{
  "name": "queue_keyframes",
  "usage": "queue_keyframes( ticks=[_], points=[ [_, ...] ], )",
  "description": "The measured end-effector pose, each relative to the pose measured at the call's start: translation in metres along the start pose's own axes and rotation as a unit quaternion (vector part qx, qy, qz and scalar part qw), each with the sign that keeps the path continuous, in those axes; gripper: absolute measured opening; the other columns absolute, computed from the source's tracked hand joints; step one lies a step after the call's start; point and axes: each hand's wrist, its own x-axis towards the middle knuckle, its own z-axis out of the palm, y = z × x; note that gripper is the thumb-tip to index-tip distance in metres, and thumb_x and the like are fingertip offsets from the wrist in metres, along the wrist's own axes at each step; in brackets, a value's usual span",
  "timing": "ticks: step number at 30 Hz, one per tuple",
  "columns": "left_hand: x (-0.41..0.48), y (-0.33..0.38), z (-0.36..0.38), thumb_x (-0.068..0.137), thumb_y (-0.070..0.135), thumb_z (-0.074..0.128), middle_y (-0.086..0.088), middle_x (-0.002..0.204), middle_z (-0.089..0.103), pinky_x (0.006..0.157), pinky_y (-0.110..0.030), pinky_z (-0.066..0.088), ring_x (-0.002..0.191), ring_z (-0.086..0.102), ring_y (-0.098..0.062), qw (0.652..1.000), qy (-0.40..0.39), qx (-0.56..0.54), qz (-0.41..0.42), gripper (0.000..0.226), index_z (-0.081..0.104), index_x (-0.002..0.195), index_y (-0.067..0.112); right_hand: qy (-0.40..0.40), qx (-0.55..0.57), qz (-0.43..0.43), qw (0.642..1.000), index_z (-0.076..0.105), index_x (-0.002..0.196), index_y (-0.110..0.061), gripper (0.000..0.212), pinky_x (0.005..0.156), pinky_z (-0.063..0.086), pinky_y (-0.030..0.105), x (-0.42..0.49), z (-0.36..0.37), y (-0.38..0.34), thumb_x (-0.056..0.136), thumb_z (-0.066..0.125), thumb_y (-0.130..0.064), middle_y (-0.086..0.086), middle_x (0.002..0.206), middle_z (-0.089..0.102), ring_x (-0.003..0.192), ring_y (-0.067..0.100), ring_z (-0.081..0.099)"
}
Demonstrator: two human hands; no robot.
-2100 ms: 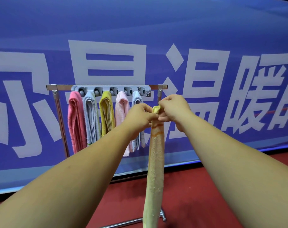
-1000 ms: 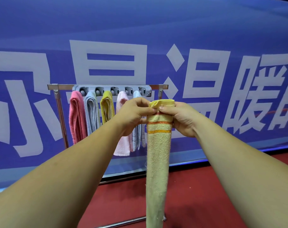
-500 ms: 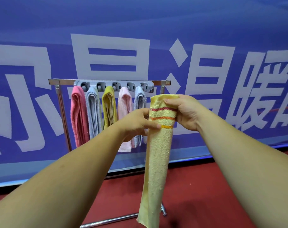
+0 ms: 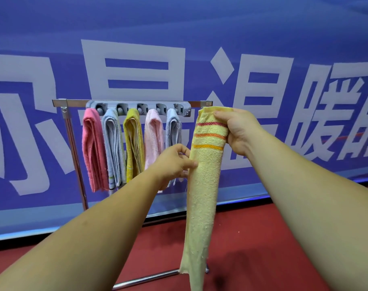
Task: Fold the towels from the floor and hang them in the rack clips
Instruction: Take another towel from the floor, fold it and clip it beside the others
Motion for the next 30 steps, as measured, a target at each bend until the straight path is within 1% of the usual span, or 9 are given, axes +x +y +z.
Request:
queue_keyframes(
  ticks=[5, 8, 11, 13, 16, 20, 24, 27, 30],
  points=[
    [0.000, -0.009, 0.009, 0.086, -0.009, 0.078, -0.018, 0.082, 0.062, 0.080, -0.049, 0.053, 0.082, 0.061, -0.030, 1.000, 0.018, 0.015, -0.003, 0.037, 0.051, 0.100, 0.012, 0.036, 0.005, -0.003, 0.999, 0.076, 0.114, -0.005, 0.018, 0.087, 0.066, 0.051, 0.001, 0.005, -0.009, 0.099, 0.066, -0.005, 0.018, 0.110, 0.080, 0.101, 0.033, 0.079],
    [0.003, -0.014, 0.012, 0.090, -0.011, 0.072, -0.016, 0.077, 0.058, 0.070, -0.041, 0.058, 0.072, 0.061, -0.026, 0.999, 0.043, 0.010, 0.006, 0.037, 0.045, 0.098, 0.014, 0.052, -0.029, -0.003, 0.998, 0.073, 0.115, -0.006, 0.017, 0.083, 0.067, 0.048, 0.003, 0.003, -0.011, 0.099, 0.067, -0.008, 0.017, 0.110, 0.080, 0.098, 0.032, 0.080],
    [0.005, -0.016, 0.015, 0.092, -0.014, 0.065, -0.013, 0.074, 0.059, 0.068, -0.040, 0.063, 0.067, 0.065, -0.026, 0.998, 0.058, 0.029, 0.008, 0.026, 0.053, 0.096, 0.008, 0.060, -0.079, 0.010, 0.995, 0.069, 0.118, -0.007, 0.019, 0.074, 0.068, 0.040, 0.004, -0.003, -0.008, 0.099, 0.069, -0.011, 0.013, 0.106, 0.080, 0.090, 0.026, 0.081],
    [0.004, -0.015, 0.018, 0.092, -0.014, 0.064, -0.012, 0.074, 0.061, 0.071, -0.043, 0.064, 0.072, 0.066, -0.027, 0.998, 0.056, 0.035, 0.005, 0.022, 0.056, 0.096, 0.007, 0.063, -0.073, 0.014, 0.995, 0.069, 0.115, -0.007, 0.017, 0.077, 0.068, 0.041, 0.005, -0.006, -0.008, 0.099, 0.069, -0.011, 0.013, 0.104, 0.081, 0.089, 0.025, 0.081],
    [0.004, -0.018, 0.020, 0.088, -0.012, 0.065, -0.013, 0.075, 0.060, 0.059, -0.035, 0.061, 0.071, 0.062, -0.026, 0.997, 0.059, 0.040, -0.006, 0.026, 0.053, 0.096, 0.010, 0.066, -0.068, 0.023, 0.995, 0.069, 0.114, -0.007, 0.015, 0.074, 0.068, 0.040, 0.004, -0.007, -0.007, 0.099, 0.069, -0.010, 0.013, 0.103, 0.081, 0.088, 0.025, 0.081],
    [0.003, -0.028, 0.021, 0.081, -0.007, 0.074, -0.015, 0.081, 0.063, 0.078, -0.046, 0.063, 0.072, 0.061, -0.025, 0.998, 0.039, 0.051, -0.026, 0.028, 0.057, 0.093, 0.012, 0.075, -0.052, 0.041, 0.995, 0.068, 0.116, -0.008, 0.017, 0.069, 0.068, 0.039, 0.006, -0.005, -0.005, 0.099, 0.069, -0.010, 0.012, 0.101, 0.080, 0.086, 0.025, 0.081],
    [0.004, -0.032, 0.018, 0.090, -0.006, 0.075, -0.011, 0.074, 0.068, 0.079, -0.046, 0.067, 0.066, 0.066, -0.022, 0.998, 0.005, 0.027, -0.049, 0.021, 0.061, 0.089, 0.010, 0.074, -0.060, 0.050, 0.994, 0.066, 0.116, -0.008, 0.018, 0.074, 0.068, 0.042, 0.015, -0.006, -0.006, 0.099, 0.070, -0.011, 0.013, 0.102, 0.081, 0.087, 0.026, 0.081],
    [0.005, -0.029, 0.013, 0.095, -0.001, 0.073, -0.008, 0.068, 0.071, 0.072, -0.038, 0.067, 0.061, 0.070, -0.018, 0.996, -0.011, -0.023, -0.090, 0.023, 0.061, 0.080, 0.013, 0.074, -0.139, 0.069, 0.985, 0.062, 0.127, -0.011, 0.031, 0.071, 0.066, 0.040, 0.030, -0.015, 0.006, 0.101, 0.070, -0.026, 0.011, 0.110, 0.078, 0.092, 0.026, 0.079],
    [0.007, -0.039, 0.011, 0.100, -0.001, 0.064, -0.012, 0.077, 0.075, 0.060, -0.033, 0.064, 0.063, 0.073, -0.019, 0.984, 0.009, -0.093, -0.154, 0.021, 0.066, 0.082, 0.009, 0.053, -0.273, 0.139, 0.950, 0.056, 0.129, -0.015, 0.050, 0.067, 0.051, 0.034, 0.030, -0.036, 0.050, 0.100, 0.063, -0.055, 0.004, 0.102, 0.065, 0.081, 0.018, 0.061]
  ],
)
